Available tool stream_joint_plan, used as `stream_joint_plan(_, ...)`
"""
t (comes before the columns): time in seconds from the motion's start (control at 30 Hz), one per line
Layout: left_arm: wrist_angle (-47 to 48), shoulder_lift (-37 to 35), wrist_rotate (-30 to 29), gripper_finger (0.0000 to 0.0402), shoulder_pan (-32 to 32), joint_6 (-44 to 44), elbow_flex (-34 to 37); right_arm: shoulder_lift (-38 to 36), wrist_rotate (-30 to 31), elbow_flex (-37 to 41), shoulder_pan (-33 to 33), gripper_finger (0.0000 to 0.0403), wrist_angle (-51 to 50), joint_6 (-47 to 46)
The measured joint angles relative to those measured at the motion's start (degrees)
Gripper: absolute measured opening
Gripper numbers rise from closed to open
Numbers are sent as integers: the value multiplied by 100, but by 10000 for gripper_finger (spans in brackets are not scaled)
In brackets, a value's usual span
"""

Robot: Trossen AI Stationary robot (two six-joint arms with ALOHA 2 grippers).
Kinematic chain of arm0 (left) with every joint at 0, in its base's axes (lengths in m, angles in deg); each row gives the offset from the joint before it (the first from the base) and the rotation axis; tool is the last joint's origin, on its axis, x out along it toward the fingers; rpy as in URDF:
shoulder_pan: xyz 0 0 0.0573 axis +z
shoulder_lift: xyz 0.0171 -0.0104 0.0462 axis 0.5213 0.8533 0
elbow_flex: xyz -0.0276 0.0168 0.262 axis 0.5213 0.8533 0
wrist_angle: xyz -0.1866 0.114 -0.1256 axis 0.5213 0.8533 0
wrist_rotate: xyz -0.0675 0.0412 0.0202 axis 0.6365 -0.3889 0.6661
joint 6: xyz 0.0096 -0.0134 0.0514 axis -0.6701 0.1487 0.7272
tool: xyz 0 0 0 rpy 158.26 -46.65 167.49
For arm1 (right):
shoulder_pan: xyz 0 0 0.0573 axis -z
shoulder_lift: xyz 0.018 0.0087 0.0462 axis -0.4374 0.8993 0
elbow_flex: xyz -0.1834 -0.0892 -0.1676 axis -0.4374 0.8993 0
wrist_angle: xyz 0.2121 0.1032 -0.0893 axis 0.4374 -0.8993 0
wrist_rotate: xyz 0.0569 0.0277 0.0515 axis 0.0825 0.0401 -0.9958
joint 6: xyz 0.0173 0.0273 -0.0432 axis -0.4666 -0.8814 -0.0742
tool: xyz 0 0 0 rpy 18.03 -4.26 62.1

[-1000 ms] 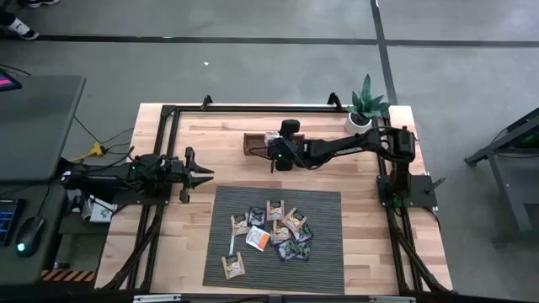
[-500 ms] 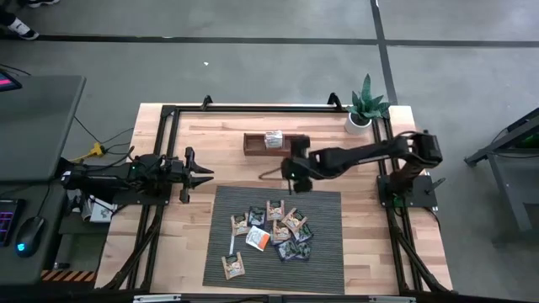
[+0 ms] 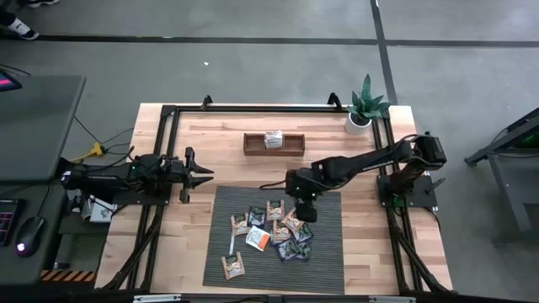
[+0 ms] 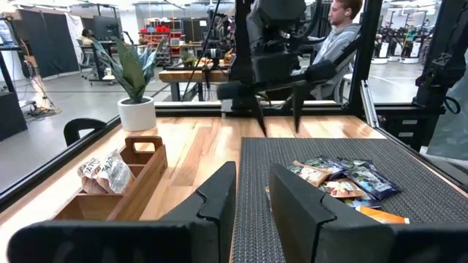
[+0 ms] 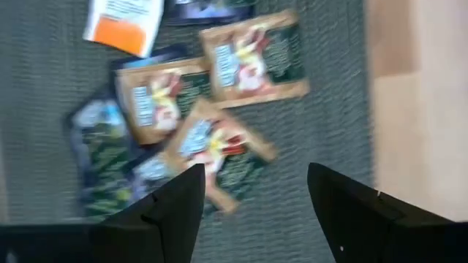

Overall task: Pick & Place Tea
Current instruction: Put the light brown tea bag into the right compartment of the wooden organizer

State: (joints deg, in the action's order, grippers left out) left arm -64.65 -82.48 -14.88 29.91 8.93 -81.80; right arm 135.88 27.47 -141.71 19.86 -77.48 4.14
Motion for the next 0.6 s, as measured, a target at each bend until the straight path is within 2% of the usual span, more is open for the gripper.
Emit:
stream_joint_plan(0.2, 2, 0, 0, 82, 1, -1, -2, -309, -680, 1071, 4, 237, 1137, -1612)
stream_joint_plan(0.33, 2, 0, -1, 82, 1, 0, 0, -324, -848, 1537, 4, 238, 2003, -2541)
stream_joint_plan(0.6, 1, 0, 0, 82, 1, 0, -1, -135, -677, 1604, -56, 239, 2097, -2971)
